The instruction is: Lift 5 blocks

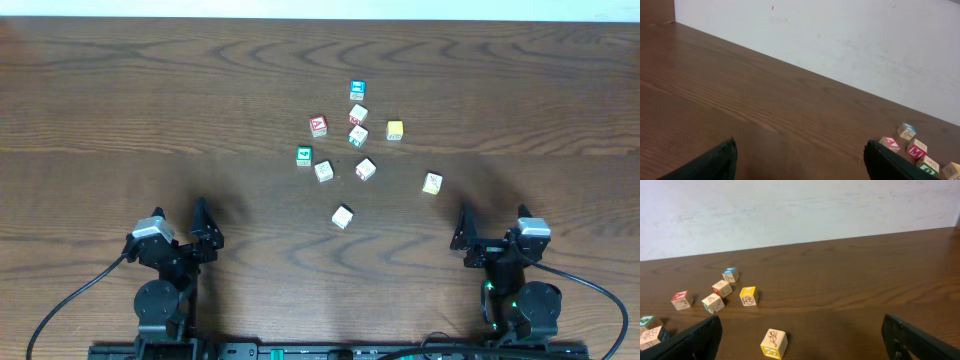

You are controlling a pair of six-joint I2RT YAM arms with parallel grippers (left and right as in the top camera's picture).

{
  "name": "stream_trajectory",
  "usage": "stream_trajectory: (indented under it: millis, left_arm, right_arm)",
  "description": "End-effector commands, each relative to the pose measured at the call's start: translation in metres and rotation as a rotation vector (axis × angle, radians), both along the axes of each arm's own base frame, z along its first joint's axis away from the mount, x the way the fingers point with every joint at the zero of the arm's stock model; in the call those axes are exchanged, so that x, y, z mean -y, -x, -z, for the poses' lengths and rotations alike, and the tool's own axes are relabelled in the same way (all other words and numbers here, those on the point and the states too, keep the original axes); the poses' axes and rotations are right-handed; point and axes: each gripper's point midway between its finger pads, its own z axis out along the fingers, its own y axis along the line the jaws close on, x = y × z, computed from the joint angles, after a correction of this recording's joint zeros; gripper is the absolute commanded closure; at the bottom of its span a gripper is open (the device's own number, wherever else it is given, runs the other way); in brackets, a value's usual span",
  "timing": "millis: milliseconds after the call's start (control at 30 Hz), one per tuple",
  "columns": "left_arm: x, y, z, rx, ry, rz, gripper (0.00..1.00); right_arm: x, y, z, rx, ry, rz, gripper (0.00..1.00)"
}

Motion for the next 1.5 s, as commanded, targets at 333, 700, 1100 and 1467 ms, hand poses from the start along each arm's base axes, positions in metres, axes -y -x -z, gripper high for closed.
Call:
stream_trajectory:
  millis: [333, 700, 1100, 1467]
  left_arm:
    - [-0.003, 0.002, 0.018, -0.062, -0.008, -0.016, 0.19]
    - [-0.003, 0.002, 0.018, -0.062, -0.008, -0.015, 0.19]
    - [-0.003, 0.002, 0.018, -0.062, -0.008, -0.015, 0.19]
    - [-0.003, 0.002, 0.018, -0.062, -0.008, -0.015, 0.19]
  right_arm:
    - [0.007, 0.0, 0.002, 0.0, 0.017, 0.033, 0.01]
    - [-0.002, 0.0, 0.003, -0.004, 0.017, -0.017, 0.01]
    - [-0.042, 0.007, -0.007, 0.032, 0.116, -0.263, 0.01]
    - [-0.063, 0.017, -0.017, 0.025, 0.033, -0.387, 0.01]
